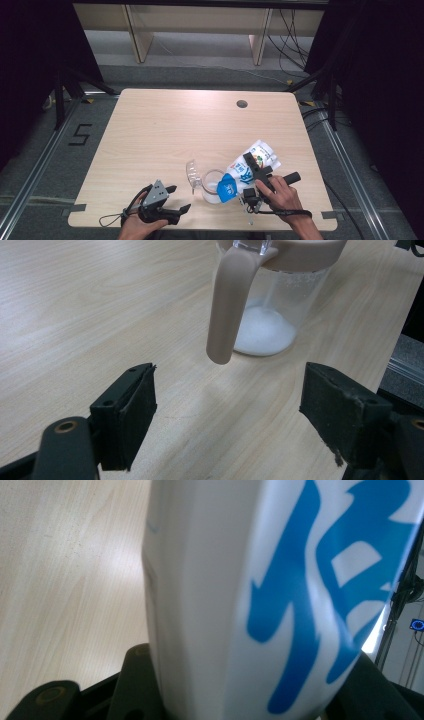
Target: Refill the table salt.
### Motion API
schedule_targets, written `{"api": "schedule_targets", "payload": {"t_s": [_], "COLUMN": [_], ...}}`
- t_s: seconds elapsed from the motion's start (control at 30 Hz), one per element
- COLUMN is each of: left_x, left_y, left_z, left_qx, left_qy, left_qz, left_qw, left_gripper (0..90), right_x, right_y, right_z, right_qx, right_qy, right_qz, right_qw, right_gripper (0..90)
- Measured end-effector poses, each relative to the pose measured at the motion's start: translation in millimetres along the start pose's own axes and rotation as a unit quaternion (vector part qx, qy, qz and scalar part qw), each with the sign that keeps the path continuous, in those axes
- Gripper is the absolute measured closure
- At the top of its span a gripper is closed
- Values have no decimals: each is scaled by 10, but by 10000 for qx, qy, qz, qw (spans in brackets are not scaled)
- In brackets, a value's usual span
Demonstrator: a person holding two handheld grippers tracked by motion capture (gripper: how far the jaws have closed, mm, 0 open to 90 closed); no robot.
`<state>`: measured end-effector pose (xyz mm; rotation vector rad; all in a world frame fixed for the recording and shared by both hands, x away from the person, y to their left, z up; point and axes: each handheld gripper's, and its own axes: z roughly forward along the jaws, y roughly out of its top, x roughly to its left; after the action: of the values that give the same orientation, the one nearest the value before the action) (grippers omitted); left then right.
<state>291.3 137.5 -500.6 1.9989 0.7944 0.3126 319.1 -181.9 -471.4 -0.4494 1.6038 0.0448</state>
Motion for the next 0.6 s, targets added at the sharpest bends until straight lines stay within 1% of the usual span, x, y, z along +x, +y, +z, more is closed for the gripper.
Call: {"api": "schedule_targets", "payload": {"t_s": [0.07, 0.13, 0.17, 0.2, 0.23, 0.27, 0.3, 0.57, 0.6], "left_x": [0, -1, -1, -24, -24, -7, 0, 0, -8], "left_y": [0, 0, 0, -1, -2, -1, 0, 0, 0], "left_z": [0, 0, 1, 12, 13, 4, 0, -1, 4], "left_qx": [1, 4, 3, -121, -129, -43, 3, 2, -46], "left_qy": [0, 3, 3, -57, -52, -11, -1, 0, -17], "left_qz": [-2, 0, -1, -144, -143, -48, 0, 1, -57], "left_qw": [10000, 10000, 10000, 9998, 9998, 10000, 10000, 10000, 10000], "left_gripper": [218, 218, 218, 218, 218, 218, 218, 218, 218], "right_x": [-4, -3, -3, -6, -3, -1, 7, 4, 3], "right_y": [1, 1, 1, 1, 0, -2, -6, -6, -6], "right_z": [1, -3, -3, -1, -5, -5, -1, 0, 0], "right_qx": [-2, 16, 21, 12, 31, 32, -2, -2, -1], "right_qy": [-3, 34, 10, 13, 30, 32, -23, -29, -29], "right_qz": [-33, -21, -9, -26, -15, 2, 45, 41, 33], "right_qw": [10000, 10000, 10000, 10000, 10000, 10000, 10000, 10000, 10000], "right_gripper": [555, 555, 555, 556, 556, 556, 556, 557, 557]}}
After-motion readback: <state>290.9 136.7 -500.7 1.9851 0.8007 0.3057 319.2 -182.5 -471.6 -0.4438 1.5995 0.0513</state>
